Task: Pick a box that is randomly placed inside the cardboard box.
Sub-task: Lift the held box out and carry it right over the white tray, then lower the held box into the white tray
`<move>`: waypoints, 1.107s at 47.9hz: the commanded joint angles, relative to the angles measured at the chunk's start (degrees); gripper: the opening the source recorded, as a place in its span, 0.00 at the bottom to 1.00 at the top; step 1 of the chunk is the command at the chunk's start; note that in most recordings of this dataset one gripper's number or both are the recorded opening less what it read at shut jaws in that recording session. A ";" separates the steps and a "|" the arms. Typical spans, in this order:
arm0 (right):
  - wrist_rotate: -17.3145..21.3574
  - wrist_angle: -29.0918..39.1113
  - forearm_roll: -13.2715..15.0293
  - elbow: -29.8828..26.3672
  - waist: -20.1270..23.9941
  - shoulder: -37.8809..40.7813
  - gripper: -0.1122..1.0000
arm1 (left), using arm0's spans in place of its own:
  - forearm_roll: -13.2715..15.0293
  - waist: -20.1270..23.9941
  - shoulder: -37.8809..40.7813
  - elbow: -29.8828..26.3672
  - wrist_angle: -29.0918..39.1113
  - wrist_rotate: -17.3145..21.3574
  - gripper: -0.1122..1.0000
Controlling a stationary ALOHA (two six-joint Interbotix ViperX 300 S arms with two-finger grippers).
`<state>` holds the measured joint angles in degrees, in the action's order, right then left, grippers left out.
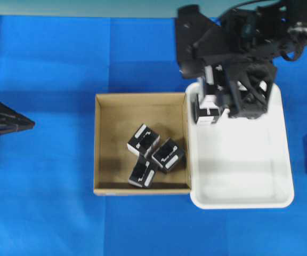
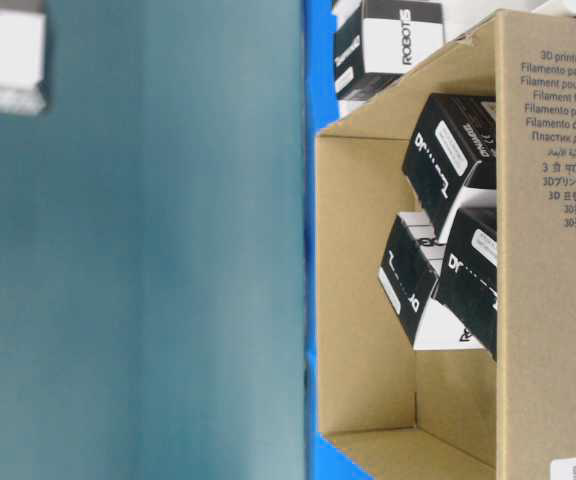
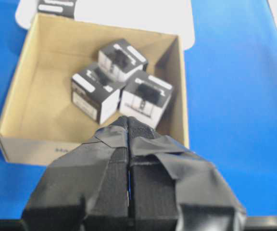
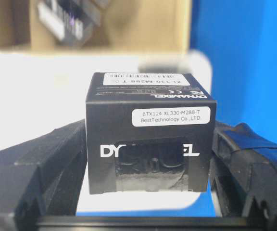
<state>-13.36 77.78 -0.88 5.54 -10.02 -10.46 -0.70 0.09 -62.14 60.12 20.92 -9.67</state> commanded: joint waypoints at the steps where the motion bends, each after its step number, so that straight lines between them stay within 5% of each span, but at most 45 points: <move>1: 0.53 -3.78 -0.35 4.48 0.00 -2.11 0.78 | -0.18 -0.09 0.62 -0.70 -0.97 -0.18 0.04; 18: 3.78 -16.17 -0.88 18.54 1.76 -4.04 0.78 | -0.18 -0.09 0.62 -0.70 -1.85 -0.09 0.04; 53: 7.56 -37.09 -1.23 33.13 5.89 5.10 0.78 | -0.18 -0.09 0.70 -0.62 -3.87 0.09 0.04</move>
<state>-5.80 42.71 -2.02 38.23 -4.22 -6.33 -0.70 0.09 -62.05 60.12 17.67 -9.67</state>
